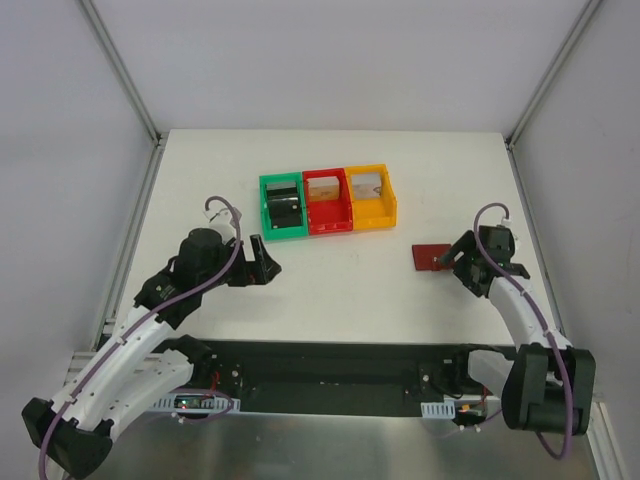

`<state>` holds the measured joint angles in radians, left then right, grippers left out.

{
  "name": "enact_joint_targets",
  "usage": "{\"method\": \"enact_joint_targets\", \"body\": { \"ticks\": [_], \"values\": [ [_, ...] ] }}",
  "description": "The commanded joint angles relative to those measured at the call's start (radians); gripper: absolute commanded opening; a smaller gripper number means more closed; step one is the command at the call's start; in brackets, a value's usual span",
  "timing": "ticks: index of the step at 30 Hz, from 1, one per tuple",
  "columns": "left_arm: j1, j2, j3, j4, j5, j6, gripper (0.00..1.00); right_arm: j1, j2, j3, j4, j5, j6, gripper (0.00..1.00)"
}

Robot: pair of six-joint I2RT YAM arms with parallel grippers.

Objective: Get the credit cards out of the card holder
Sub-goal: Move the card holder to the center of the board.

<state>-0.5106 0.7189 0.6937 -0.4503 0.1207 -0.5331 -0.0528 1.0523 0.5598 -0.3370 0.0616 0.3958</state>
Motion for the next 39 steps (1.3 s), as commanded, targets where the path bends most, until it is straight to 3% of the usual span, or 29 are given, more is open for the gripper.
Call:
{"method": "enact_joint_targets", "body": {
  "ticks": [1, 17, 20, 31, 39],
  "values": [
    [-0.005, -0.073, -0.025, 0.041, -0.019, -0.024, 0.88, -0.028, 0.052, 0.018, 0.114, -0.051, 0.018, 0.82],
    [-0.005, -0.114, -0.046, 0.044, -0.004, -0.041, 0.88, -0.042, 0.325, 0.172, 0.105, -0.077, -0.084, 0.73],
    [-0.005, -0.113, -0.048, 0.05, 0.008, -0.042, 0.88, -0.032, 0.379, 0.189, 0.107, -0.117, -0.107, 0.67],
    [-0.005, -0.093, -0.066, 0.079, 0.08, -0.045, 0.88, 0.168, 0.419, 0.267, 0.038, -0.013, -0.219, 0.59],
    [-0.006, -0.09, -0.08, 0.096, 0.129, -0.045, 0.87, 0.338, 0.459, 0.287, -0.01, -0.02, -0.296, 0.56]
  ]
}}
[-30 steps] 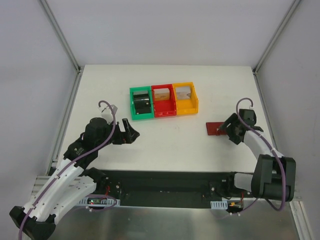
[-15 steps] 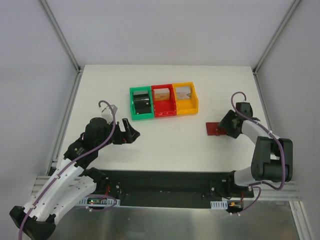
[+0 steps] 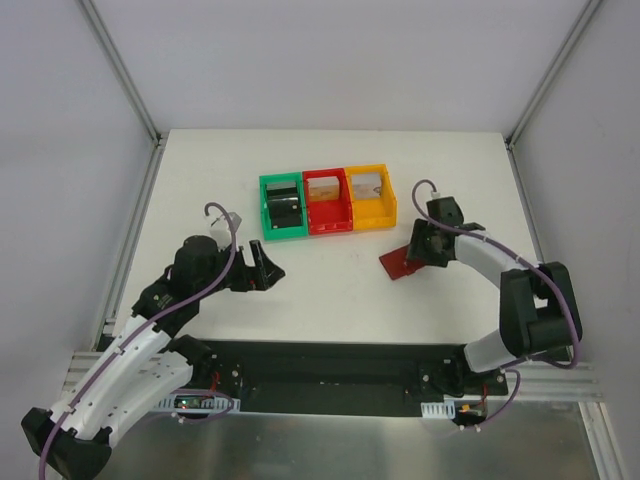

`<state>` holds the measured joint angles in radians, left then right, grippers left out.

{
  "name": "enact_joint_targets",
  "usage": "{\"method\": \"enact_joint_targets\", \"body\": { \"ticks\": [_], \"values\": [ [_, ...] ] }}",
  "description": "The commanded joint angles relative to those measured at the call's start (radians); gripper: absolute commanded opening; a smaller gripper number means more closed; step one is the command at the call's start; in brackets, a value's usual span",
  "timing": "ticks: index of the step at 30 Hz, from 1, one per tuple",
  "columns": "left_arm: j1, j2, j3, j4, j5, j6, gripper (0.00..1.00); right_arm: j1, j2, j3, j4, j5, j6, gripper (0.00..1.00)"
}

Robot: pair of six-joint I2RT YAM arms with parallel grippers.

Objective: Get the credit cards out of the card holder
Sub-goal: Move the card holder to the center of the board.

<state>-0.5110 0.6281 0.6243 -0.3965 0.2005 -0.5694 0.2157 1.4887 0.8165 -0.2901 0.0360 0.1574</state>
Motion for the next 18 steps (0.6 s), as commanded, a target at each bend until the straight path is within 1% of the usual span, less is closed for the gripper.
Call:
{"method": "enact_joint_targets", "body": {
  "ticks": [1, 8, 12, 14, 15, 18],
  "values": [
    [-0.006, 0.005, -0.012, 0.044, 0.056, -0.009, 0.87, 0.091, 0.024, 0.026, -0.061, 0.008, -0.061, 0.56],
    [-0.035, 0.036, -0.031, 0.053, 0.077, -0.026, 0.86, 0.278, -0.027, -0.053, -0.061, 0.001, -0.042, 0.58],
    [-0.116, 0.074, -0.063, 0.088, 0.041, -0.064, 0.86, 0.361, -0.068, -0.08, -0.061, 0.01, -0.024, 0.61],
    [-0.179, 0.102, -0.061, 0.097, -0.004, -0.079, 0.86, 0.364, -0.1, -0.085, -0.076, 0.015, -0.016, 0.65],
    [-0.205, 0.117, -0.055, 0.1, -0.027, -0.084, 0.86, 0.364, -0.12, -0.082, -0.089, 0.027, -0.013, 0.68],
    [-0.234, 0.171, -0.026, 0.12, -0.061, -0.09, 0.86, 0.363, -0.194, -0.065, -0.135, 0.074, 0.004, 0.77]
  ]
}}
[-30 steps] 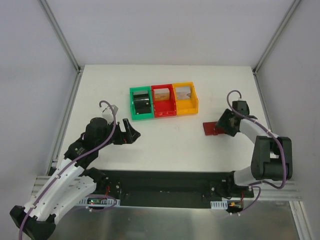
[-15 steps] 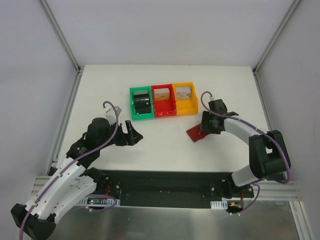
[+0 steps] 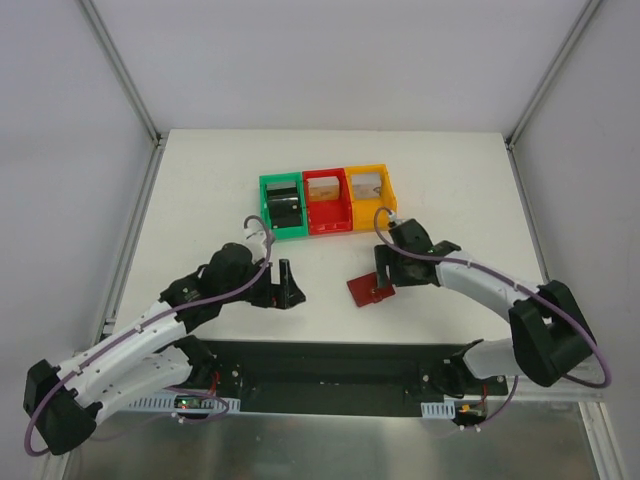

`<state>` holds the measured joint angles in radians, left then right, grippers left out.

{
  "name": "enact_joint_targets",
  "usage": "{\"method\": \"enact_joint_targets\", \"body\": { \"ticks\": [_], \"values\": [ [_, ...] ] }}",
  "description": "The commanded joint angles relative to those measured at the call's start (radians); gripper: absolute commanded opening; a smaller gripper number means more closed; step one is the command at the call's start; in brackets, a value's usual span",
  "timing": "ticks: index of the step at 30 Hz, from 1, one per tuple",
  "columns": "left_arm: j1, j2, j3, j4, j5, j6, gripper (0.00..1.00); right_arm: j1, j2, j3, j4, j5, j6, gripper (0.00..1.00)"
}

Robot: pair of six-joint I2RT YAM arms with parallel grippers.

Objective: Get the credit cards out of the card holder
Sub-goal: Move the card holder to the center of the board.

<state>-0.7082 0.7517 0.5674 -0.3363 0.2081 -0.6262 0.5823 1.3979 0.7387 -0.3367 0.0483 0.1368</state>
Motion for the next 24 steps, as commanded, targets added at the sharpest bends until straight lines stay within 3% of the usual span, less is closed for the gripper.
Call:
{"method": "enact_joint_targets", "body": {
  "ticks": [1, 7, 14, 20, 24],
  "values": [
    [-0.039, 0.078, 0.043, 0.069, -0.076, -0.027, 0.87, -0.004, -0.14, 0.013, -0.1, 0.071, 0.035, 0.8],
    [-0.037, 0.302, 0.161, 0.128, -0.047, 0.036, 0.87, -0.002, -0.301, -0.071, -0.104, 0.064, 0.131, 0.81],
    [-0.048, 0.619, 0.354, 0.183, 0.099, 0.112, 0.75, -0.002, -0.464, -0.329, 0.117, -0.038, 0.322, 0.76],
    [-0.053, 0.771, 0.469, 0.224, 0.123, 0.114, 0.73, -0.004, -0.471, -0.377, 0.183, -0.038, 0.362, 0.68],
    [-0.057, 0.88, 0.549, 0.233, 0.16, 0.115, 0.63, -0.004, -0.416, -0.392, 0.246, -0.038, 0.389, 0.66]
  ]
}}
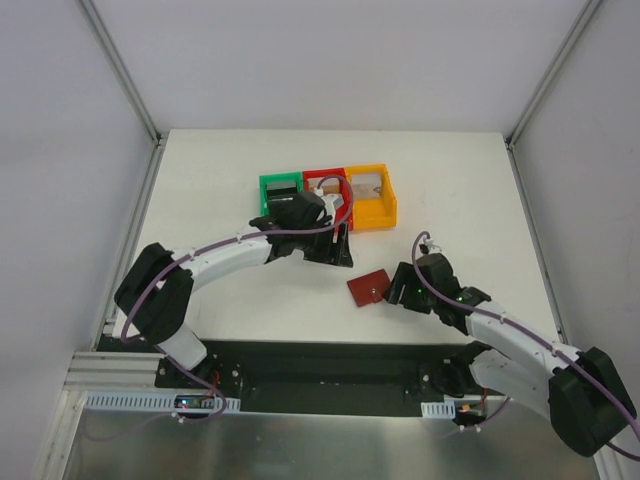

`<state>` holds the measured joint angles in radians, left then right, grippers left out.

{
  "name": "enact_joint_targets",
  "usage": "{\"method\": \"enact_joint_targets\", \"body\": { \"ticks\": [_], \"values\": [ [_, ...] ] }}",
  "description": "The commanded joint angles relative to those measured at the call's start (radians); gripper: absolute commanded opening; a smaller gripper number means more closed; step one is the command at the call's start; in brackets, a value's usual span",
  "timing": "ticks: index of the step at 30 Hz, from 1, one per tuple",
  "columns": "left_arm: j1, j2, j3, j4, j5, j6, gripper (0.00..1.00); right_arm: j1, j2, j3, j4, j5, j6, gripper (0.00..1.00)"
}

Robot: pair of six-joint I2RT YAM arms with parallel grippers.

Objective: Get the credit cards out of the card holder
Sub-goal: Move the card holder to the center of the board, then open the card holder at the center of the board.

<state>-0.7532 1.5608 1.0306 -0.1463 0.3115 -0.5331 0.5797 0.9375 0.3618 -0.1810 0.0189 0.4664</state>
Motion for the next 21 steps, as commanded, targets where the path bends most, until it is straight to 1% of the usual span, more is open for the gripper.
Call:
{"method": "enact_joint_targets", "body": {
  "ticks": [1, 3, 4, 11, 12, 19, 21],
  "values": [
    [-0.017, 0.09, 0.097, 0.044, 0.046, 0.024, 0.62, 0.0, 0.059, -0.018, 0.101, -0.008, 0.069, 0.65],
    [-0.021, 0.126, 0.111, 0.045, 0.035, 0.03, 0.61, 0.0, 0.09, -0.024, 0.129, -0.01, 0.083, 0.63],
    [-0.023, 0.139, 0.114, 0.045, 0.032, 0.028, 0.6, 0.0, 0.102, -0.026, 0.143, -0.04, 0.087, 0.62],
    [-0.037, 0.219, 0.121, 0.05, 0.006, 0.025, 0.59, 0.0, 0.178, -0.008, 0.176, -0.034, 0.094, 0.59],
    [-0.043, 0.225, 0.125, 0.05, 0.006, 0.025, 0.58, -0.001, 0.187, -0.003, 0.204, -0.034, 0.094, 0.58],
    [-0.066, 0.263, 0.131, 0.057, -0.008, 0.024, 0.57, -0.001, 0.225, 0.043, 0.19, -0.03, 0.061, 0.55],
    [-0.069, 0.268, 0.128, 0.057, -0.005, 0.024, 0.54, -0.001, 0.233, 0.057, 0.186, -0.025, 0.046, 0.56]
  ]
}}
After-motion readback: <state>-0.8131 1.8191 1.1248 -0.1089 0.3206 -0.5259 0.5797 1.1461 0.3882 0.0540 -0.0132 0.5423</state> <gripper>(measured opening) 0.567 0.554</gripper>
